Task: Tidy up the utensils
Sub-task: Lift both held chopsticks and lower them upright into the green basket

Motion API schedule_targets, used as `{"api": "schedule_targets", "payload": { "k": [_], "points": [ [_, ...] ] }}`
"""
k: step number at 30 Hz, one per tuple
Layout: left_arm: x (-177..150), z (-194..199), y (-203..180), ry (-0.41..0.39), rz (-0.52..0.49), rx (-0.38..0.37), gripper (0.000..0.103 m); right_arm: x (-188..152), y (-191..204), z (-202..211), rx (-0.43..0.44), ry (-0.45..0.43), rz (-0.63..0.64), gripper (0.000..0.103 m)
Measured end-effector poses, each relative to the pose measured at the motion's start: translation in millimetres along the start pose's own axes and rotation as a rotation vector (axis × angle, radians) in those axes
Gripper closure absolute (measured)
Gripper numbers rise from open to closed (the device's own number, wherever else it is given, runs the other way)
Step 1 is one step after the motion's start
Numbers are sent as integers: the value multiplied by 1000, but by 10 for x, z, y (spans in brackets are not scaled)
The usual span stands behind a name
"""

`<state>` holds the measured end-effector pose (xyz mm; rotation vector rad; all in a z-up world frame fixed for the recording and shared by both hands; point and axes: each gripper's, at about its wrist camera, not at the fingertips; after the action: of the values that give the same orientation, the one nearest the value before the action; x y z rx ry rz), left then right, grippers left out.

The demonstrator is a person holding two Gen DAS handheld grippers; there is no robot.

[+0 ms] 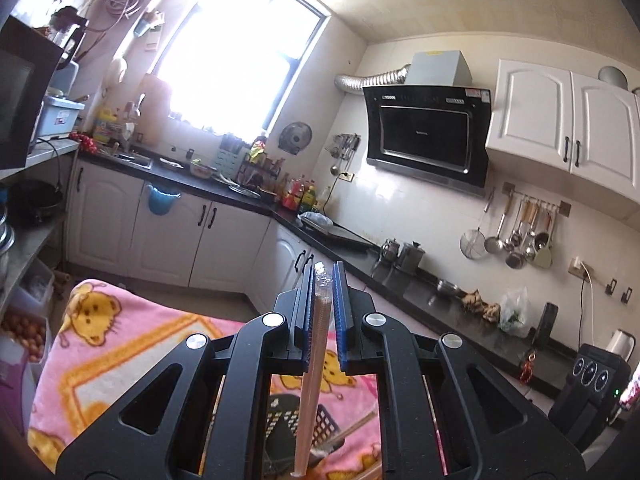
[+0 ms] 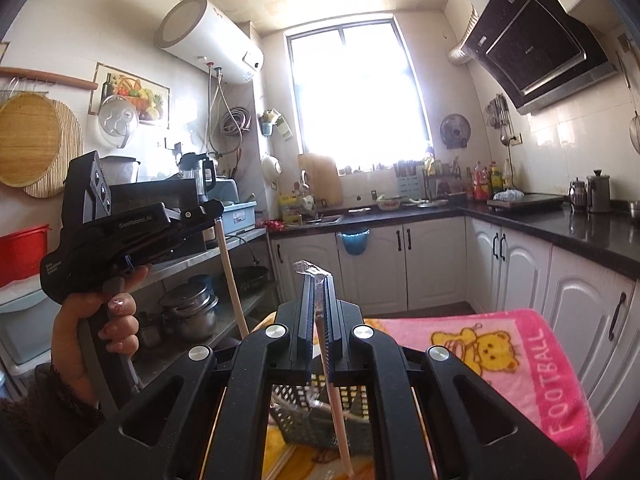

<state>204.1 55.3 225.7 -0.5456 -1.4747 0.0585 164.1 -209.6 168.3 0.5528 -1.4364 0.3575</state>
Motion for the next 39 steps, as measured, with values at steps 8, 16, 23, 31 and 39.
{"api": "schedule_targets", "payload": {
  "k": [8,16,23,31,39],
  "points": [
    [36,-169,50,-32,17,18,97,91,-67,-241,-36,-27,39,98],
    [-155,-393,91,-44,3,79,97,124,-141,-469,-37,-67,65,98],
    [-346,-548,104,-48,-22,115,97,29,-203,-616,-40,-79,77,98],
    [-604,-683,97,-38,-26,125,97,-121,-228,-667,-38,-99,104,98],
    [-850,-772,112,-7,-38,115,97,-265,-304,-732,-58,-94,88,98]
  ]
}}
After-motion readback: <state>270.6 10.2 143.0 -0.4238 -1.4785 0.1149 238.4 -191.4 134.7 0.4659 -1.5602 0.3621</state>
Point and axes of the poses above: each gripper's, at about its wrist camera, not at the fingertips, and z roughly against the way its jaws point, y to its left, x to its top, and after that the axes turned 5 degrees about -y, right-handed
